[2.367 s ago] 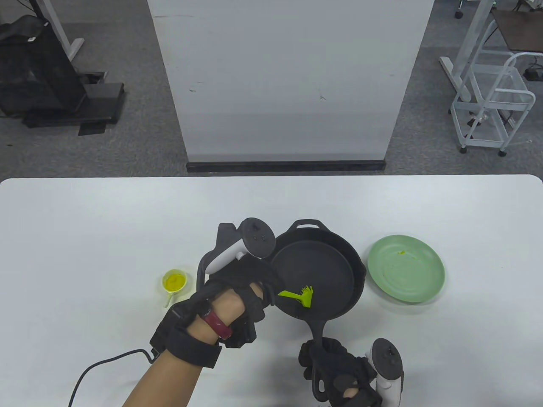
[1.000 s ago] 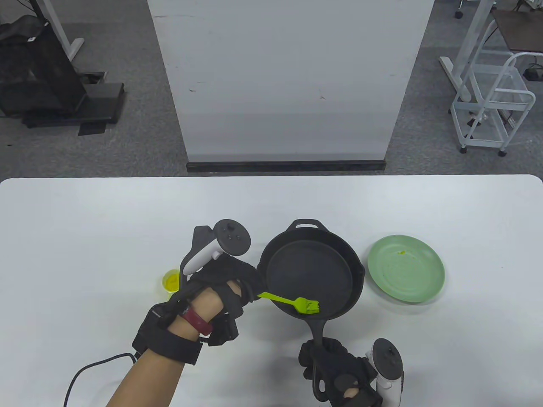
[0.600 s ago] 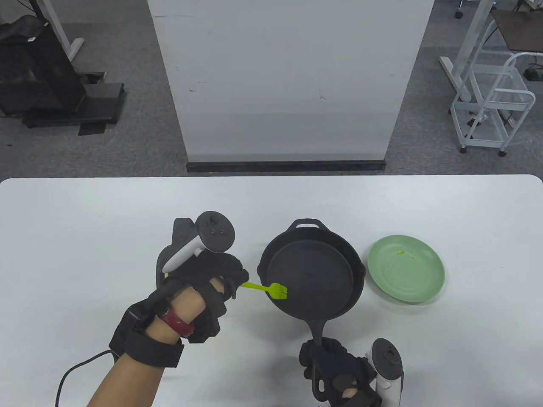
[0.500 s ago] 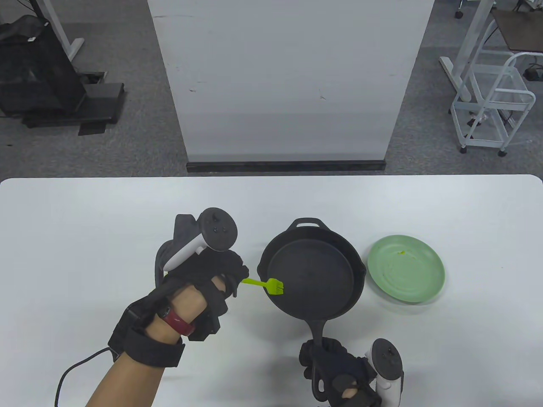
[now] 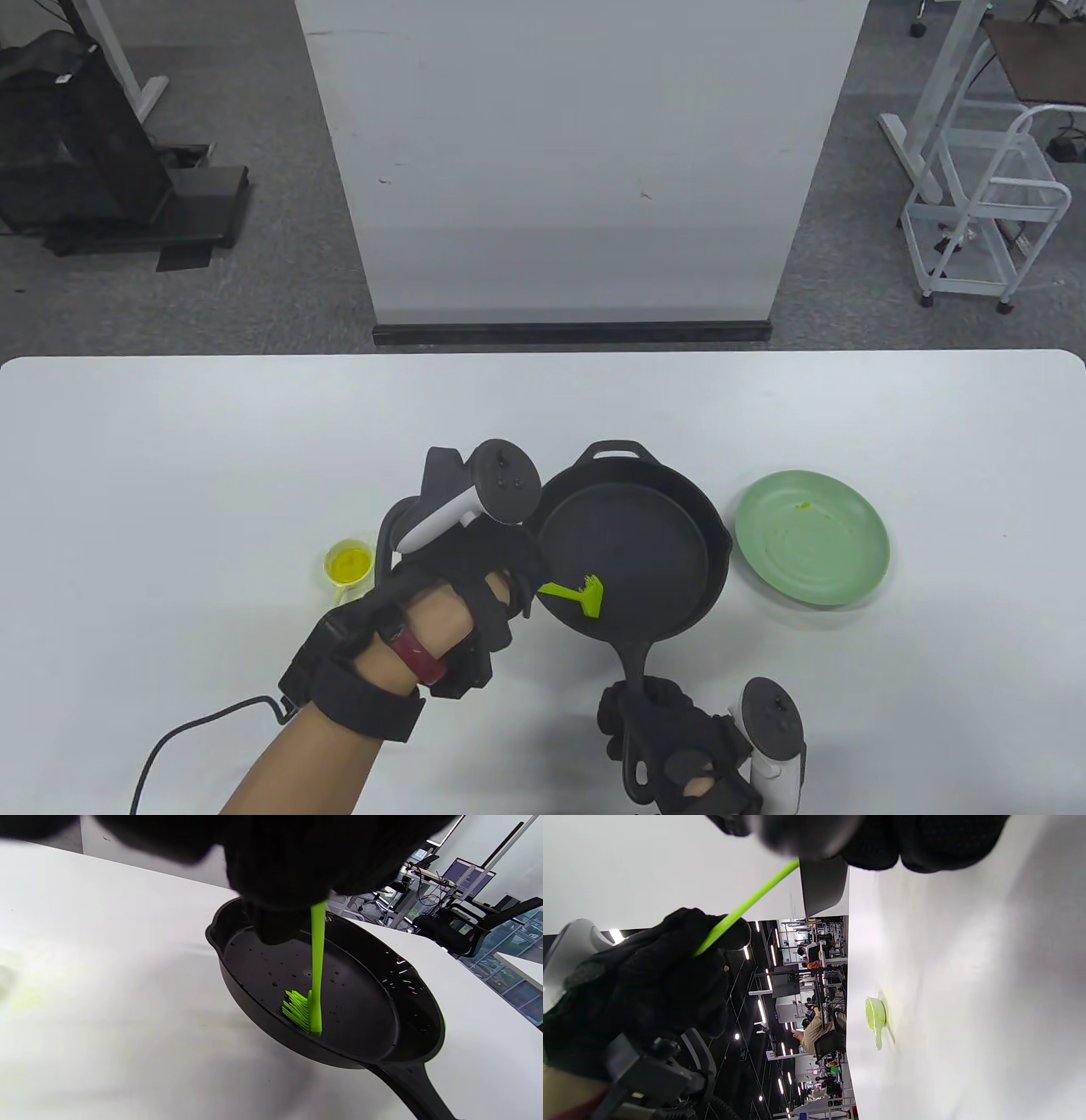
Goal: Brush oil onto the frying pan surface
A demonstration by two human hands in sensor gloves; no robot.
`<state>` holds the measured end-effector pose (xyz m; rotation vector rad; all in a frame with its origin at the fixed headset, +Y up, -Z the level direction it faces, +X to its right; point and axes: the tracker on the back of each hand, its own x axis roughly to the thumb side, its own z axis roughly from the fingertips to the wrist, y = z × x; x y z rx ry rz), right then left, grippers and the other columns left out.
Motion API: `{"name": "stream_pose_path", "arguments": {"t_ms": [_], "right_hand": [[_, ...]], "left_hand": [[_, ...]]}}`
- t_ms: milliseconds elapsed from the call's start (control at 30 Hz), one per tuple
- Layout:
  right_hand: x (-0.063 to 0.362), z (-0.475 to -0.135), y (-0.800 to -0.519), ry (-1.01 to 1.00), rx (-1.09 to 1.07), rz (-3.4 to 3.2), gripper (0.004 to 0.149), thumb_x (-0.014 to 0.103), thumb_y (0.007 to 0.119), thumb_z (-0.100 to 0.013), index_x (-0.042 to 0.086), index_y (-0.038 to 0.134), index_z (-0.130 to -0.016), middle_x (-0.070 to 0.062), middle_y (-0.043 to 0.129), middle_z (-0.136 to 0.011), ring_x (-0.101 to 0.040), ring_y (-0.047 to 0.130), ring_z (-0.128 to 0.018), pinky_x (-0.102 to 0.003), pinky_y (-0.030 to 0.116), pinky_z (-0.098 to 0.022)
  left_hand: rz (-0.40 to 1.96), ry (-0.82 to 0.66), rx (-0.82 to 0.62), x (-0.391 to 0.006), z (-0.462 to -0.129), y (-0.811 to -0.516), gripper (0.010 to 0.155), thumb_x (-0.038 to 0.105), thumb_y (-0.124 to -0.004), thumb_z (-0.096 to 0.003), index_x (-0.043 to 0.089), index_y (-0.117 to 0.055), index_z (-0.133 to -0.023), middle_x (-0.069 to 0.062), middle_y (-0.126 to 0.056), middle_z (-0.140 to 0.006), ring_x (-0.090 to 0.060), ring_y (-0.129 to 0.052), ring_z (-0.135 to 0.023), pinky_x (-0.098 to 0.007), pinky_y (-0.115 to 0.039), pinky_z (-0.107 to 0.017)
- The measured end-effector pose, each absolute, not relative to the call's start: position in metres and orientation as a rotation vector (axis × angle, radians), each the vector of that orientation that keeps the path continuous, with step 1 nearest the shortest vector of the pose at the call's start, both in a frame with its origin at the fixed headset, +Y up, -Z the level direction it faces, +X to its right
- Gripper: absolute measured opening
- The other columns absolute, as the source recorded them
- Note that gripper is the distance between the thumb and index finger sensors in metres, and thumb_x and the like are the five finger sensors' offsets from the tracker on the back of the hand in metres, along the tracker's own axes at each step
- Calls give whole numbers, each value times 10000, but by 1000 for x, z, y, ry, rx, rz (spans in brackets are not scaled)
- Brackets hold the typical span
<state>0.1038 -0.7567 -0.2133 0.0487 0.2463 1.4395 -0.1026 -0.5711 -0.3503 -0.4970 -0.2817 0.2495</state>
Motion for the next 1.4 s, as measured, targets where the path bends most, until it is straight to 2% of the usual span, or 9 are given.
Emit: {"name": "stream_pose_path", "arguments": {"t_ms": [467, 700, 833, 1100, 1267, 1400], "right_hand": [[104, -213, -757, 234, 54, 1437, 494, 389, 673, -449, 19, 648, -775, -274, 688, -787, -503, 741, -667, -422, 760, -412], [105, -213, -757, 234, 52, 1432, 495, 394, 671, -451, 22, 646, -777, -273, 687, -788, -500, 741, -668, -420, 761, -414], [105, -213, -757, 235, 51, 1431, 495, 394, 673, -451, 22, 648, -777, -272, 686, -789, -501, 740, -669, -422, 760, -414], [105, -213, -757, 234, 50, 1431, 496, 394, 676, -452, 23, 646, -779, -272, 685, -791, -501, 737, -672, -424, 757, -418], [105, -213, -757, 234, 53, 1433, 496, 396, 676, -453, 24, 645, -781, -271, 684, -792, -501, 736, -675, -425, 756, -421], [105, -213, -757, 233, 55, 1434, 497, 396, 676, -453, 24, 645, -781, -271, 684, -793, -501, 735, -676, -426, 756, -421]], "left_hand": [[456, -346, -590, -78, -352, -602, 482, 445, -754, -473, 88, -877, -774, 62, -976, -289, -185, -908, -46, -412, -853, -100], [429, -356, -658, -84, -346, -614, 495, 460, -769, -468, 98, -865, -792, 65, -975, -303, -183, -912, -57, -411, -856, -110], [470, -350, -668, -95, -345, -623, 479, 456, -755, -470, 99, -857, -774, 70, -970, -321, -181, -914, -71, -409, -857, -121], [816, -346, -634, -137, -335, -642, 489, 449, -672, -473, 88, -767, -791, 37, -955, -425, -207, -927, -143, -429, -849, -172], [1004, -297, -499, -170, -323, -647, 495, 466, -610, -472, 113, -694, -808, 34, -935, -494, -202, -931, -191, -422, -849, -203], [1161, -261, -477, -184, -317, -660, 489, 480, -584, -476, 143, -624, -827, 26, -896, -562, -203, -922, -256, -422, -839, -254]]}}
